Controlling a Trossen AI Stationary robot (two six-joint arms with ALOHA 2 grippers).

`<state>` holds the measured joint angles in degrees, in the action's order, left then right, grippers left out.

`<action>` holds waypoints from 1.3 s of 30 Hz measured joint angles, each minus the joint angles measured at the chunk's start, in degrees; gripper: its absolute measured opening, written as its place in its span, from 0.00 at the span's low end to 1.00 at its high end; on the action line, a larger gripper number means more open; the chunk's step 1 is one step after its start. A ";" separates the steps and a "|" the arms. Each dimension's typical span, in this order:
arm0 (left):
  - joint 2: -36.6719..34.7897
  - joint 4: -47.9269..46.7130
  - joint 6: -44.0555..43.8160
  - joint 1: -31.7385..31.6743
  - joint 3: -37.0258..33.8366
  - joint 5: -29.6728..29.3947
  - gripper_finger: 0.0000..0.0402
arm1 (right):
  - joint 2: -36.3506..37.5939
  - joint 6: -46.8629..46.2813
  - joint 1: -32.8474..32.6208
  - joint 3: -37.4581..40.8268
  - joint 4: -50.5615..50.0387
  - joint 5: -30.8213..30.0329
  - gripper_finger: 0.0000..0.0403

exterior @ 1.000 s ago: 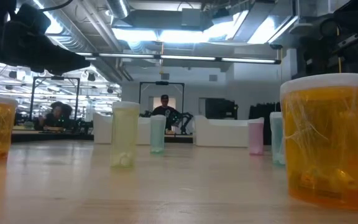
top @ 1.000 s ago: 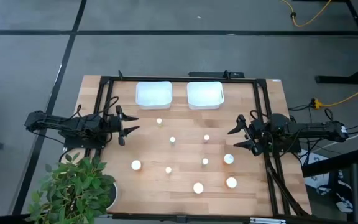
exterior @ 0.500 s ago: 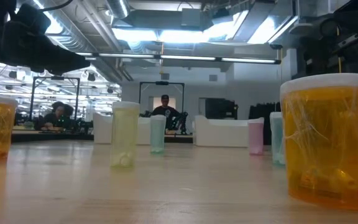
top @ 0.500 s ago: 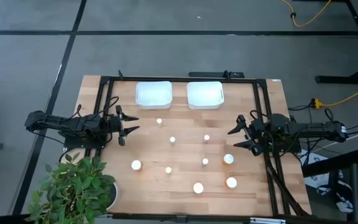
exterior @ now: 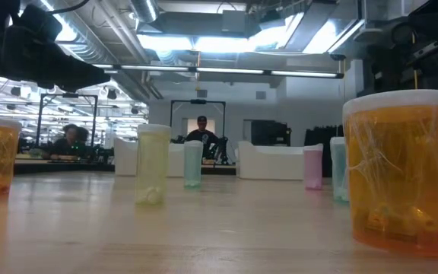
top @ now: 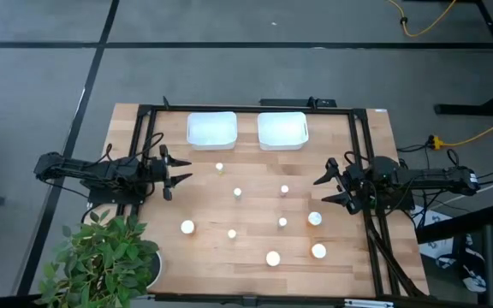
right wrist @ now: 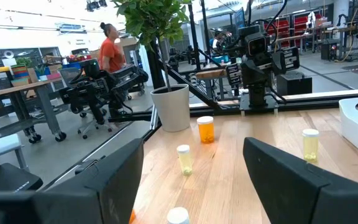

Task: Pick and place medicine bottles into bin by pill shape (circle, oval)

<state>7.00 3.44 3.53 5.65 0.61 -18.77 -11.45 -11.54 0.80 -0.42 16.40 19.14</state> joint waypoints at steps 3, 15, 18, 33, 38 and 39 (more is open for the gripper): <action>0.00 0.01 -0.01 0.01 0.01 -0.01 0.41 | -0.01 -0.05 0.00 0.01 0.00 -0.01 0.69; -0.01 0.00 -0.01 0.00 0.00 -0.02 0.41 | -0.01 -24.91 0.00 0.02 0.02 -14.73 0.69; 0.00 0.00 -0.02 0.00 0.01 -0.02 0.41 | -0.03 -31.26 0.00 0.02 0.89 -16.79 0.69; -0.01 0.00 0.00 0.01 0.00 -0.02 0.41 | -0.05 -22.90 0.11 0.00 17.03 -34.59 0.69; 0.01 0.00 0.04 0.00 0.02 -0.04 0.41 | -0.69 -26.76 0.11 -2.74 18.03 -34.69 0.69; 0.01 0.00 0.04 0.00 0.00 -0.02 0.41 | -1.29 -25.70 0.11 -3.71 18.04 -34.71 0.69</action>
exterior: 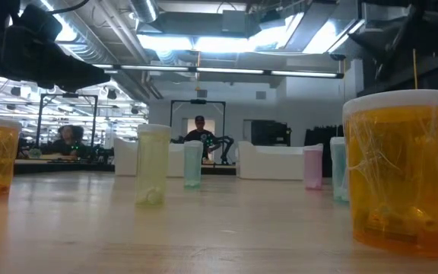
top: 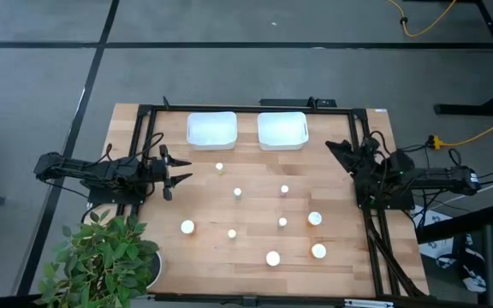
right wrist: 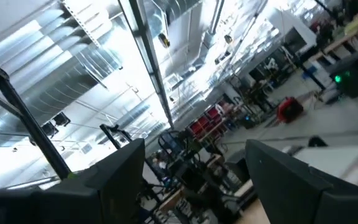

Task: Pick and place medicine bottles into bin by pill shape (circle, oval)
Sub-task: Put the pink pill bottle into the right white bin

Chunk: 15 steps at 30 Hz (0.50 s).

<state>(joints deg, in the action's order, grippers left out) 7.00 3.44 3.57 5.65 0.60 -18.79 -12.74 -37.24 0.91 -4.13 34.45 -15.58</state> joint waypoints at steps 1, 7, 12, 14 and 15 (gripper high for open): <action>-0.01 0.01 0.00 0.01 0.01 -0.02 0.41 | -0.75 0.98 -0.01 -1.03 -0.07 -0.16 0.69; 0.00 0.04 -0.02 0.00 0.01 -0.02 0.41 | -7.55 8.12 -0.02 -9.39 -3.60 -1.32 0.69; -0.01 0.06 -0.44 0.00 0.00 -0.01 0.41 | -14.11 6.79 -0.02 -20.27 -22.89 -1.28 0.69; -0.02 0.07 -0.46 0.00 0.00 0.00 0.41 | -16.86 2.42 -0.02 -25.84 -35.70 -1.10 0.69; -0.02 0.07 -0.46 0.00 0.02 -0.02 0.41 | -18.30 -0.84 -0.02 -28.59 -42.43 -0.84 0.69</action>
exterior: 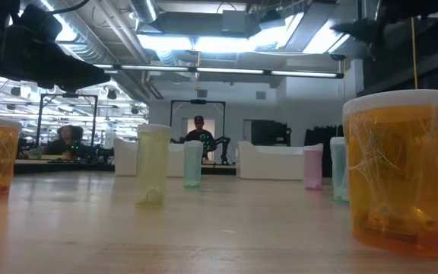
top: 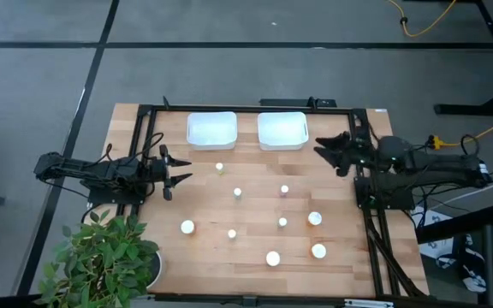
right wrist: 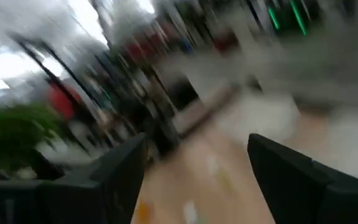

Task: Pick and place medicine bottles into bin by pill shape (circle, oval)
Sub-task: Put the pink pill bottle into the right white bin

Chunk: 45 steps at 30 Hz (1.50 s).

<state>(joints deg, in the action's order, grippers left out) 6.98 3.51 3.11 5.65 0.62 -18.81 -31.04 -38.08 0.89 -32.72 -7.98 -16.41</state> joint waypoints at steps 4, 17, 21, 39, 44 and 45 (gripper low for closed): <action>0.01 0.00 -0.02 0.00 0.00 0.00 0.41 | -6.33 -13.15 0.00 -9.61 -21.41 3.61 0.69; 0.01 0.02 -0.04 0.00 -0.01 0.02 0.41 | -27.94 -22.73 0.00 -16.01 -28.76 11.40 0.69; 0.02 0.02 -0.04 0.00 -0.02 0.02 0.41 | -35.25 -25.31 0.00 -15.99 -28.72 17.34 0.69; 0.02 0.00 0.05 0.02 0.00 0.02 0.41 | -51.22 -32.93 -3.21 -15.99 -20.02 19.25 0.69; 0.02 -0.02 0.08 0.02 0.00 0.02 0.41 | -53.37 -32.73 -3.21 -18.84 -21.39 18.58 0.69; 0.01 -0.02 0.09 0.02 -0.02 0.02 0.41 | -53.92 -32.34 -3.21 -20.16 -21.96 18.55 0.69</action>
<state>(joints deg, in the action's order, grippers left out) 6.99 3.49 3.20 5.67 0.61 -18.79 -84.96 -70.41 -2.33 -52.88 -29.94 2.14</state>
